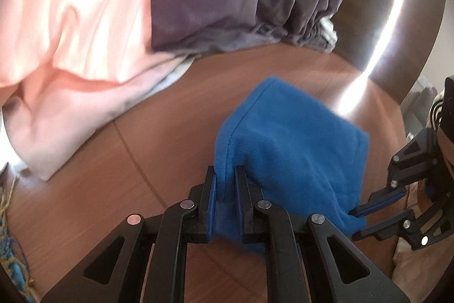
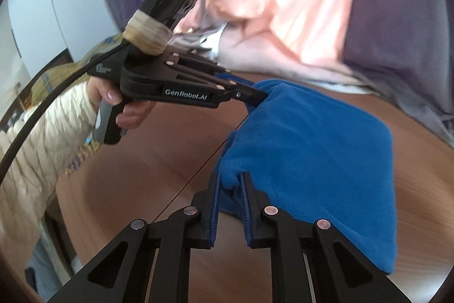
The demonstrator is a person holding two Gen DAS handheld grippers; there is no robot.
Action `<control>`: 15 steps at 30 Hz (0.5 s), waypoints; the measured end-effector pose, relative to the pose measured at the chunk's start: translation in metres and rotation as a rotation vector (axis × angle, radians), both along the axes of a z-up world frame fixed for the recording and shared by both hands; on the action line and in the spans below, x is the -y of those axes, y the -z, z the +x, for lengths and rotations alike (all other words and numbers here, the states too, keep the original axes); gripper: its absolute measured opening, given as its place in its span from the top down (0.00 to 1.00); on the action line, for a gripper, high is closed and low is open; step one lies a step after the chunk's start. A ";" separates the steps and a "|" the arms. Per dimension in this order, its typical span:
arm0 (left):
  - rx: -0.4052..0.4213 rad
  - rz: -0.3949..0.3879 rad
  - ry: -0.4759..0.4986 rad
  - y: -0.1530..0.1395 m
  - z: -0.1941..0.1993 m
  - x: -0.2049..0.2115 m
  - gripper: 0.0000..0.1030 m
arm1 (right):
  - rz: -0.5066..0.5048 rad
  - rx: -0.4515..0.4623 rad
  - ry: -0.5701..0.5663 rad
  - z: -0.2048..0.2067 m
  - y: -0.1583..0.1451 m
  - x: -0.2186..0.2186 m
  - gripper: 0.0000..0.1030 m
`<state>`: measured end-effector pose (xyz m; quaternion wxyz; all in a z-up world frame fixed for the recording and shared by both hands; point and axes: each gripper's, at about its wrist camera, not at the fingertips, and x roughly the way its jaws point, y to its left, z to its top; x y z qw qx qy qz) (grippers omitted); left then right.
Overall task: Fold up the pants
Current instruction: 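Lift and fold the sweatpants over again with both grippers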
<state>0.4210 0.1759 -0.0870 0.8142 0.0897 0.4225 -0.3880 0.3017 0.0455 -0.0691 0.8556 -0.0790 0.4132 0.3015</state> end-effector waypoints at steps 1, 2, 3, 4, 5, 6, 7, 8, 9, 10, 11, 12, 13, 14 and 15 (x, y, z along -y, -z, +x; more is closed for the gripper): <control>-0.003 0.017 0.008 0.003 -0.001 -0.002 0.86 | -0.002 -0.008 -0.012 0.000 0.003 -0.003 0.86; -0.004 0.030 0.013 0.004 -0.002 -0.004 0.86 | -0.002 -0.018 -0.027 0.000 0.006 -0.005 0.86; -0.006 0.039 0.017 0.006 -0.003 -0.005 0.86 | -0.008 -0.027 -0.042 -0.001 0.009 -0.008 0.86; -0.011 0.061 0.033 0.008 -0.005 -0.007 0.86 | -0.012 -0.038 -0.063 -0.002 0.012 -0.011 0.87; -0.009 0.078 0.045 0.008 -0.006 -0.006 0.85 | -0.014 -0.052 -0.078 -0.002 0.015 -0.013 0.87; -0.007 0.093 0.054 0.009 -0.007 -0.006 0.84 | -0.020 -0.063 -0.088 -0.002 0.018 -0.015 0.87; -0.013 0.113 0.067 0.010 -0.008 -0.007 0.84 | -0.022 -0.077 -0.101 -0.002 0.022 -0.017 0.87; -0.013 0.130 0.080 0.010 -0.009 -0.008 0.82 | -0.022 -0.091 -0.111 -0.002 0.025 -0.018 0.88; -0.013 0.147 0.088 0.010 -0.009 -0.009 0.79 | -0.022 -0.104 -0.118 -0.001 0.028 -0.018 0.88; -0.012 0.163 0.094 0.008 -0.010 -0.009 0.78 | -0.021 -0.125 -0.125 -0.002 0.031 -0.018 0.88; -0.008 0.171 0.096 0.008 -0.010 -0.009 0.75 | -0.021 -0.140 -0.130 -0.001 0.034 -0.018 0.88; -0.006 0.181 0.095 0.007 -0.011 -0.009 0.73 | -0.022 -0.150 -0.132 -0.001 0.036 -0.018 0.88; -0.004 0.198 0.101 0.007 -0.012 -0.009 0.73 | -0.025 -0.156 -0.136 -0.001 0.038 -0.018 0.88; 0.000 0.213 0.107 0.007 -0.014 -0.008 0.72 | -0.028 -0.158 -0.140 -0.001 0.039 -0.018 0.88; 0.000 0.227 0.113 0.006 -0.015 -0.007 0.70 | -0.031 -0.160 -0.149 -0.002 0.040 -0.019 0.88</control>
